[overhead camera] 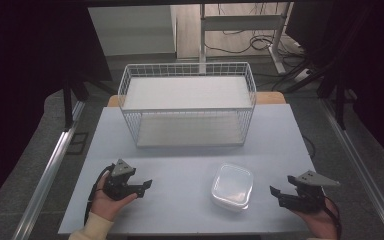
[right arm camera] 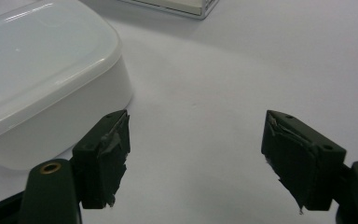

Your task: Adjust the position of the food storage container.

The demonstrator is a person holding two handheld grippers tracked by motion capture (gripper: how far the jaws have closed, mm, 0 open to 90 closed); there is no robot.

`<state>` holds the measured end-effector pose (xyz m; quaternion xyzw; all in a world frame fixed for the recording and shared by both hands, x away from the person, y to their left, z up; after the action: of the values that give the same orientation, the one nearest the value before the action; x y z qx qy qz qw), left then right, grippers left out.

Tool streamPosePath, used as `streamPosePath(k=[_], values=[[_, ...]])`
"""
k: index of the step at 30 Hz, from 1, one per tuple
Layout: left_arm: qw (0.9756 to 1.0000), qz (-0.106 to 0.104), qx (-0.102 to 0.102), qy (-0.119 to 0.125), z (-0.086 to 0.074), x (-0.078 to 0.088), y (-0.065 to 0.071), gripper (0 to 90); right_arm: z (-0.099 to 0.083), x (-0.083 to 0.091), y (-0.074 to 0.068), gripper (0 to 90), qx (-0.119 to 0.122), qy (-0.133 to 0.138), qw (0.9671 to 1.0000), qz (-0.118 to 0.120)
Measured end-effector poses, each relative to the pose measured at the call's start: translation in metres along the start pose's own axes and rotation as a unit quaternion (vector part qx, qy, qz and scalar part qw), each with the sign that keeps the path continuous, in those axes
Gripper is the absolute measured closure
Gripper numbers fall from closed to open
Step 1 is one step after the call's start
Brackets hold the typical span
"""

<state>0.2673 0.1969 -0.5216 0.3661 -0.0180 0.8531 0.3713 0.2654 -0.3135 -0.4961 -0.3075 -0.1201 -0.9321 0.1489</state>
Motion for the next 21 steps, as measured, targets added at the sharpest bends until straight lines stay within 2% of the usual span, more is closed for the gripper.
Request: streamPosePath(k=[2, 5, 12, 17, 21], values=[[0.9999, 0.011, -0.001, 0.01, 0.001, 0.001, 0.0, 26.1, -0.001, 0.0, 0.002, 24.5, -0.004, -0.001, 1.0, -0.002], [0.9999, 0.006, -0.006, 0.015, 0.002, 0.004, 0.003, 25.9, -0.002, 0.003, 0.004, 25.3, -0.013, -0.001, 0.9999, -0.01], [0.9999, -0.001, -0.011, 0.008, 0.001, 0.007, 0.006, 25.4, -0.003, 0.012, 0.006, 29.1, -0.034, -0.002, 0.9993, -0.014], [0.9999, 0.001, -0.013, 0.007, 0.001, 0.009, 0.006, 25.2, -0.002, 0.009, 0.002, 31.8, -0.032, -0.014, 0.9993, -0.008], [0.9997, 0.001, -0.014, 0.019, 0.003, 0.016, 0.008, 25.1, 0.002, 0.006, -0.002, 32.8, -0.029, -0.015, 0.9995, -0.003]])
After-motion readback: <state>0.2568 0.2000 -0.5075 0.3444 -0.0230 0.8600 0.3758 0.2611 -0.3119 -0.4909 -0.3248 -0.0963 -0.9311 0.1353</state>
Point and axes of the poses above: each handheld gripper's, and its own axes: x roughly backward along the jaws, z roughly out of its top, y roughly to its right, the point moved 2 cm from there along -x, roughly forward along the jaws, and after that the axes turned 13 degrees about -z, right-handed, at the moved point
